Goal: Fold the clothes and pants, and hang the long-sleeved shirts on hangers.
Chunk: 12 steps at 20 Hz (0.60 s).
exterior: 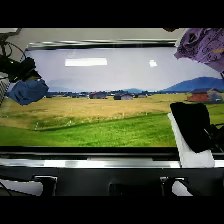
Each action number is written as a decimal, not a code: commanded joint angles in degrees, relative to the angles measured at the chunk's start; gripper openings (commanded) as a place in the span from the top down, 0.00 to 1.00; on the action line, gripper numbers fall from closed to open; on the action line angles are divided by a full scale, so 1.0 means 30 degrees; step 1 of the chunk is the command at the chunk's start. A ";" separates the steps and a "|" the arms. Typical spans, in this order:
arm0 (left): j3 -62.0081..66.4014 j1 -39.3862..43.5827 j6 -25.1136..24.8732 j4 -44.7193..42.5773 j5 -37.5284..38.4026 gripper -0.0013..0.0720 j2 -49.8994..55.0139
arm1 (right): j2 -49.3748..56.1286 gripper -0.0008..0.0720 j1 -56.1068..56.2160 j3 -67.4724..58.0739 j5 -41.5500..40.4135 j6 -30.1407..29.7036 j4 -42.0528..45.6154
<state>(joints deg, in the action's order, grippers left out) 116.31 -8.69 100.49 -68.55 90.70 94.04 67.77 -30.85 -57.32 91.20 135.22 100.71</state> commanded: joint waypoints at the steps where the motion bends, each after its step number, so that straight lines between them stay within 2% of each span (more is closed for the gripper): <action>1: -0.0007 -0.0007 0.0000 0.0000 -0.0015 0.96 -0.0015 | -0.0015 0.95 0.0000 0.1239 0.0073 -0.0437 0.0379; 12: -0.0007 -0.0015 -0.0015 -0.0007 -0.0022 0.96 -0.0007 | -0.0015 0.95 0.0000 0.2011 0.0386 -0.2382 0.1974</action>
<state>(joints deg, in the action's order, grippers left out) 116.31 -8.69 100.49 -68.55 90.67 94.04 67.75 -30.85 -51.44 91.59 129.62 104.95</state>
